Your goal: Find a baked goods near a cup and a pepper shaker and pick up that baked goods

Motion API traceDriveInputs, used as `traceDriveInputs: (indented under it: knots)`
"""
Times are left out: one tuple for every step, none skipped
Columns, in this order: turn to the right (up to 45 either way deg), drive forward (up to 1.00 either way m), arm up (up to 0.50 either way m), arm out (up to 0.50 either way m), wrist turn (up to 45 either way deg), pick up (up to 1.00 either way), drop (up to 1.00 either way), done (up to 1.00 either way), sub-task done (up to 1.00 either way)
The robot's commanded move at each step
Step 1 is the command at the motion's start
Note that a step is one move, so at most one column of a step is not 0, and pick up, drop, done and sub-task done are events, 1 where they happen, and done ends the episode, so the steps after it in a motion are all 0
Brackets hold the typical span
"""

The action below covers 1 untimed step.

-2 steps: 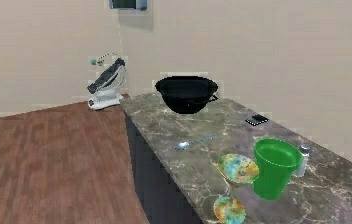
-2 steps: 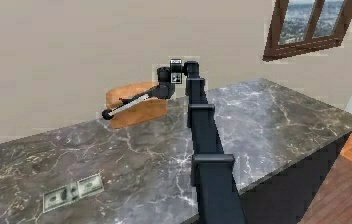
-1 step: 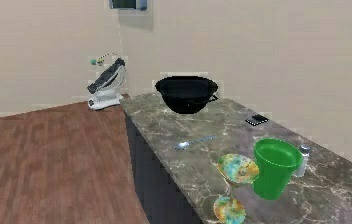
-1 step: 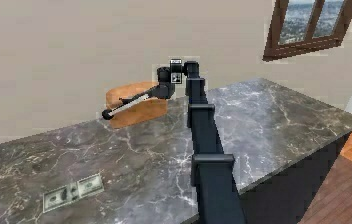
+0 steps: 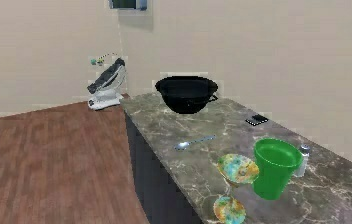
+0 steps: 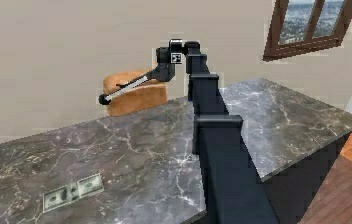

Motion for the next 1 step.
traceDriveInputs:
  knots:
    - [0.0, 0.00, 0.00, 0.00, 0.0, 0.00, 0.00, 1.00, 0.00]
